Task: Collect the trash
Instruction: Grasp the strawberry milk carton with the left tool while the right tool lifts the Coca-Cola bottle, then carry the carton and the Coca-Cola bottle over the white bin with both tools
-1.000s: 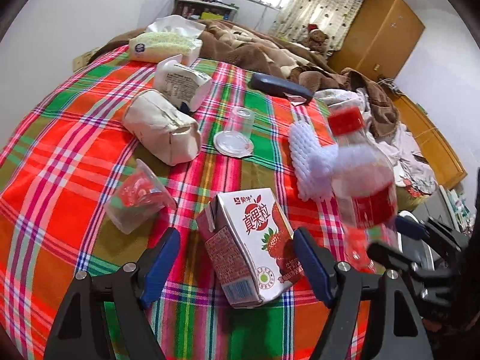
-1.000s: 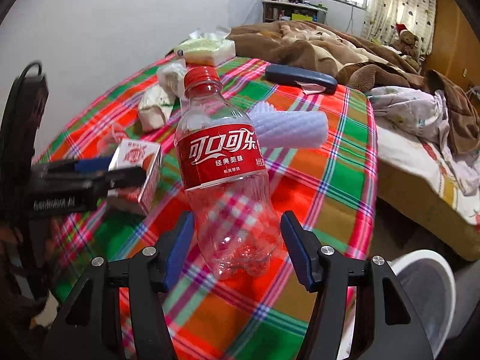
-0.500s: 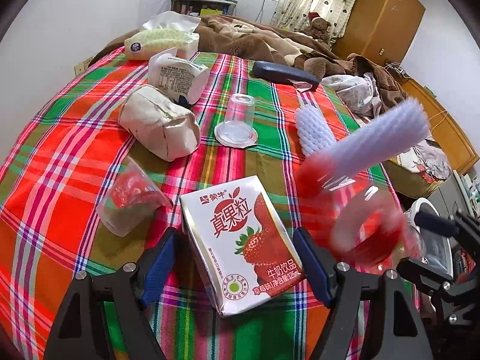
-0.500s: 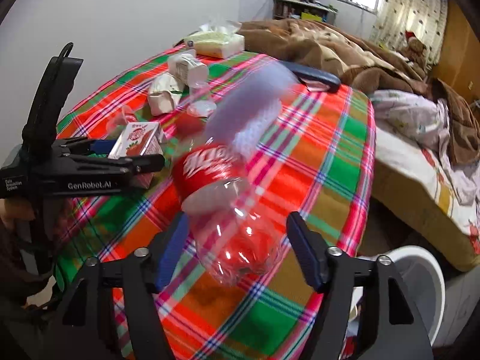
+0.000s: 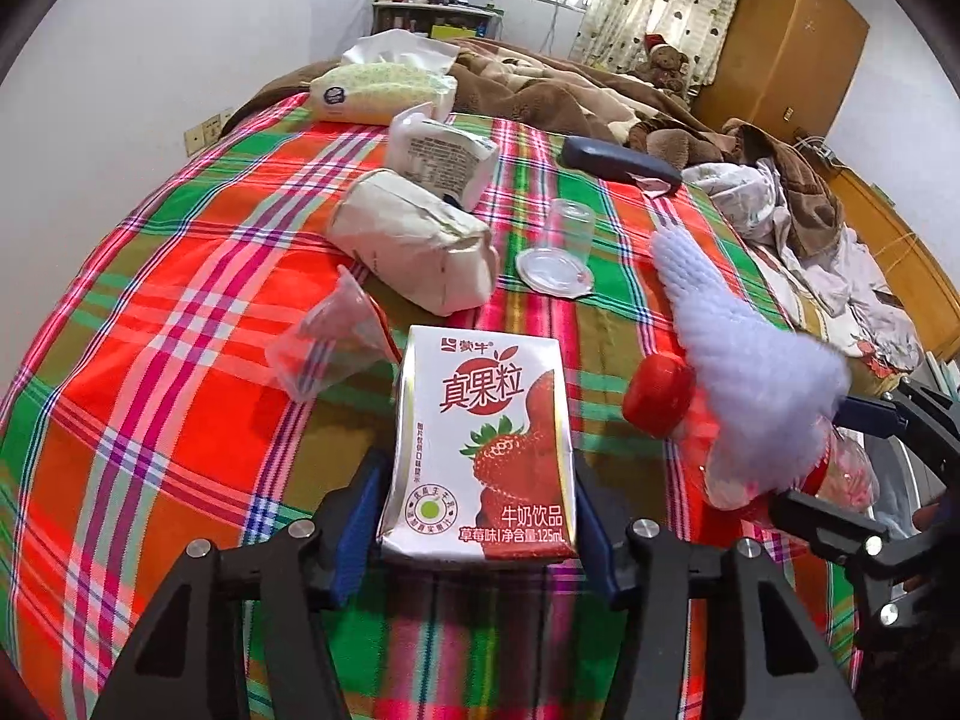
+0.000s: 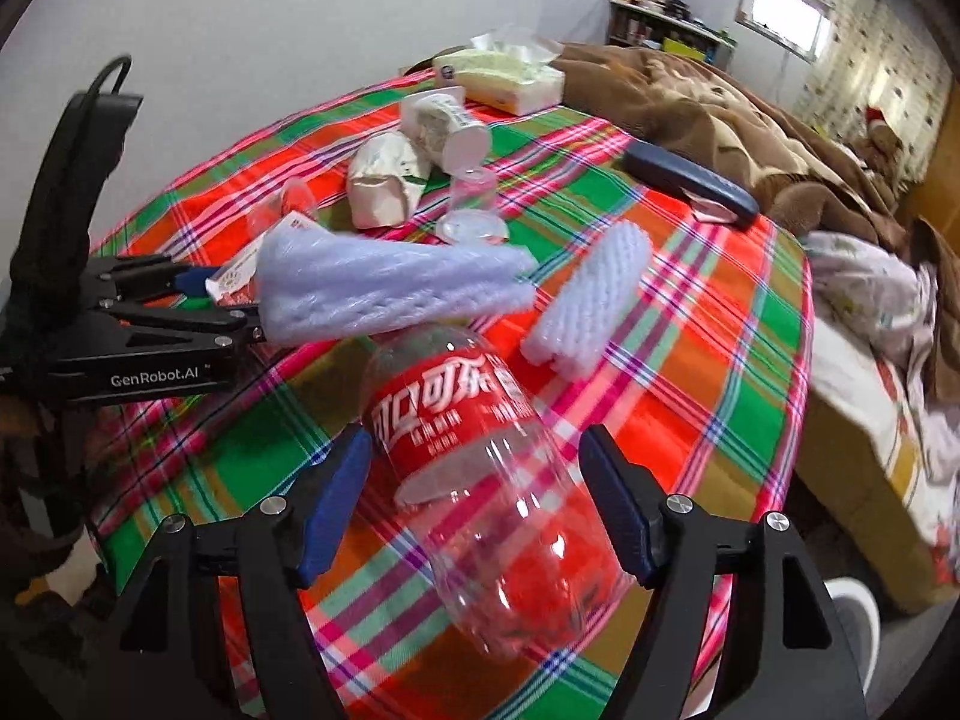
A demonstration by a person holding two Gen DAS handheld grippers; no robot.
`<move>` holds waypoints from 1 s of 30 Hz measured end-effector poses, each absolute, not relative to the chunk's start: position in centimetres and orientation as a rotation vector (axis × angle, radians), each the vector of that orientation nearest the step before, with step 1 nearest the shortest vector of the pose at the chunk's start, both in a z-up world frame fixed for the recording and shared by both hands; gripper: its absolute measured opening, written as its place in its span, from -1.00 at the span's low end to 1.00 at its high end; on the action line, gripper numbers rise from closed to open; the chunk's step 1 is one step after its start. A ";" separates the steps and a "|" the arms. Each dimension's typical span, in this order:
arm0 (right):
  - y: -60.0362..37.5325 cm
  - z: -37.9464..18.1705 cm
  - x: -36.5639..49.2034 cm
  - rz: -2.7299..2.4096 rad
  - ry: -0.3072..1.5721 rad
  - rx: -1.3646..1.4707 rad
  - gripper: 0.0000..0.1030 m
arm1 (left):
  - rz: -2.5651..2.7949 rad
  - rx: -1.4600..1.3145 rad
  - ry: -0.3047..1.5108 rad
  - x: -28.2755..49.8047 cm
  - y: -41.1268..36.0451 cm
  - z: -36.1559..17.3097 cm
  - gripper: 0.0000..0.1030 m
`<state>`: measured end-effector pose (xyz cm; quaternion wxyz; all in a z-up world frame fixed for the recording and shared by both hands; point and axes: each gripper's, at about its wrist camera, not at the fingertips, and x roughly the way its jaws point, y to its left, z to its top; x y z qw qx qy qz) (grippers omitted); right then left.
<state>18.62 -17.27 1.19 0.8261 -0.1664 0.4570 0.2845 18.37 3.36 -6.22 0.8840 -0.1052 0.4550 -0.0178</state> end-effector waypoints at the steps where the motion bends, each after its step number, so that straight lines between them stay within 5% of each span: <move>1: -17.1 1.0 18.9 0.610 0.984 -0.346 0.42 | -0.036 -0.222 0.945 18.4 3.4 -6.2 0.11; 30: -19.6 2.0 13.8 0.684 0.999 0.001 0.32 | -0.067 -0.178 0.869 12.6 3.3 -2.5 0.11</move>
